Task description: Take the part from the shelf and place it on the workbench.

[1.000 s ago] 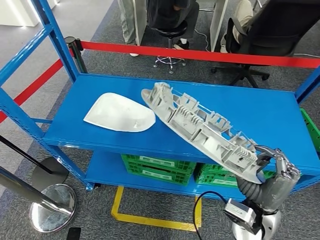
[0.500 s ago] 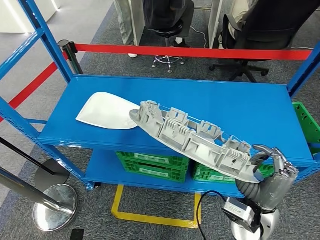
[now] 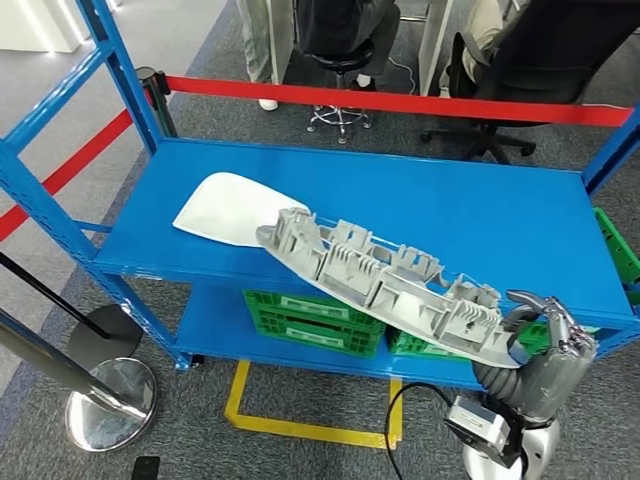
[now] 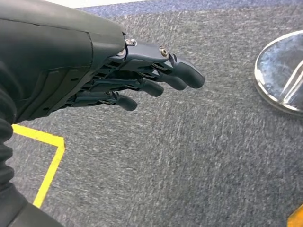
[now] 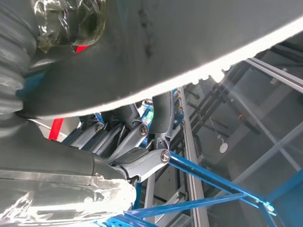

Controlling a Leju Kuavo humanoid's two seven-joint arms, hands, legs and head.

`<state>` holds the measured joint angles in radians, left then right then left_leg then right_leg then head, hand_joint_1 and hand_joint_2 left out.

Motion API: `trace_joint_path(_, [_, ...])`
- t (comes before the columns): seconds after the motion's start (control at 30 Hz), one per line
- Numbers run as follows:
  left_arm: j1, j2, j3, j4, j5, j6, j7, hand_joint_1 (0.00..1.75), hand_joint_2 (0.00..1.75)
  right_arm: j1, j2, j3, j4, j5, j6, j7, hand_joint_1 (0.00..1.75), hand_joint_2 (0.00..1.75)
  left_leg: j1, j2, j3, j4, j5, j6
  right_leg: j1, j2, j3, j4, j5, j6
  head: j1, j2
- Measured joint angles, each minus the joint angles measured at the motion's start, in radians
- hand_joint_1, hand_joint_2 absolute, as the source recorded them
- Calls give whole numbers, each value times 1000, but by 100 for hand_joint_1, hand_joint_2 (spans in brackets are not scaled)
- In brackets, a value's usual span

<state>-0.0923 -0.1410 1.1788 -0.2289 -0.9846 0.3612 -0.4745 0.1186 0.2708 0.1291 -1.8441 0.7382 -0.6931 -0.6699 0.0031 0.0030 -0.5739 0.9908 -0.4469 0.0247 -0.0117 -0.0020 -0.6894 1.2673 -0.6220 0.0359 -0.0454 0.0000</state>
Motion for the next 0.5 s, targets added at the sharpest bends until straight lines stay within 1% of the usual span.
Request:
trace_joint_path(0.03, [0, 0, 0, 0, 0, 0, 0, 0, 175, 0, 0, 0, 0, 0, 0, 0, 175, 175, -1, 0, -5, 0, 4, -1, 0, 0, 0, 17, -2, 1, 0, 0])
trace_joint_path(0.07, [1, -1, 0, 0, 0, 0, 0, 0, 175, 0, 0, 0, 0, 0, 0, 0, 175, 175, -1, 0, -9, 0, 8, -3, 0, 0, 19, -5, 13, 1, 0, 0])
trace_joint_path(0.1, [1, -1, 0, 0, 0, 0, 1, 0, 175, 0, 0, -1, 0, -1, 0, 0, 175, 175, -1, 0, -12, 0, 11, -5, 0, -1, 57, -62, 42, 0, 0, 0])
trace_joint_path(0.13, [1, -2, 0, 0, -1, 0, 1, 0, 175, 0, 0, 0, 0, -1, 0, 0, 175, 175, -1, 0, -13, 1, 14, -8, 0, -1, 101, -136, 67, -3, 0, 0])
trace_joint_path(0.17, [0, -2, 0, 0, -1, 0, 1, 0, 175, 0, 0, 0, 0, -2, 0, 0, 175, 175, -3, -1, -16, 4, 17, -12, 0, -1, 141, -202, 85, -6, 0, 0])
trace_joint_path(0.2, [0, -1, 0, 0, -1, 0, 1, 0, 175, 0, 0, 0, -1, -3, 0, 0, 175, 175, -5, -1, -19, 6, 21, -17, 1, 0, 166, -246, 95, -10, 0, 0])
trace_joint_path(0.23, [0, -1, 0, 0, -1, 0, 1, 0, 175, 1, 0, 0, -2, -4, 0, 0, 175, 175, -6, -1, -23, 8, 25, -23, 2, 1, 175, -265, 97, -15, 0, 0])
trace_joint_path(0.3, [0, 0, 0, 0, -2, 0, 1, 0, 175, 1, 0, 0, -3, -6, 0, 0, 175, 175, -6, 0, -31, 9, 33, -33, 3, 3, 169, -265, 105, -26, -1, 0])
trace_joint_path(0.33, [0, 0, 0, 0, -2, 0, 1, 0, 175, 1, 0, 0, -4, -7, 0, 0, 175, 175, -4, 0, -35, 15, 26, -39, 2, 2, 165, -264, 111, -32, -1, 0])
trace_joint_path(0.37, [0, 1, 0, 0, -3, 0, 1, 0, 175, 1, 0, 1, -5, -8, 0, 0, 175, 175, -3, -1, -43, 34, 5, -45, 0, 0, 160, -265, 117, -38, -3, 0])
trace_joint_path(0.4, [0, 1, 0, 0, -4, 0, 1, 0, 175, 2, 0, 1, -6, -9, 0, 0, 175, 175, -1, -1, -56, 69, -27, -51, -1, -2, 155, -266, 123, -44, -4, 0])
trace_joint_path(0.43, [0, 1, 0, 0, -4, 0, 1, 0, 175, 2, 0, 1, -7, -9, 0, 0, 175, 175, 1, -1, -75, 125, -70, -56, -1, -3, 148, -266, 129, -48, -6, 0])
trace_joint_path(0.47, [0, 0, 0, 0, -5, 0, 1, 0, 175, 2, 0, 1, -8, -10, 0, 0, 175, 175, 2, -1, -97, 193, -112, -59, 0, -4, 139, -265, 135, -50, -7, 0])
trace_joint_path(0.5, [1, 0, 0, 0, -6, 0, 1, 0, 175, 2, 0, 1, -8, -10, 0, 0, 175, 175, 3, -1, -114, 249, -141, -61, 1, -4, 130, -264, 140, -51, -7, 0])
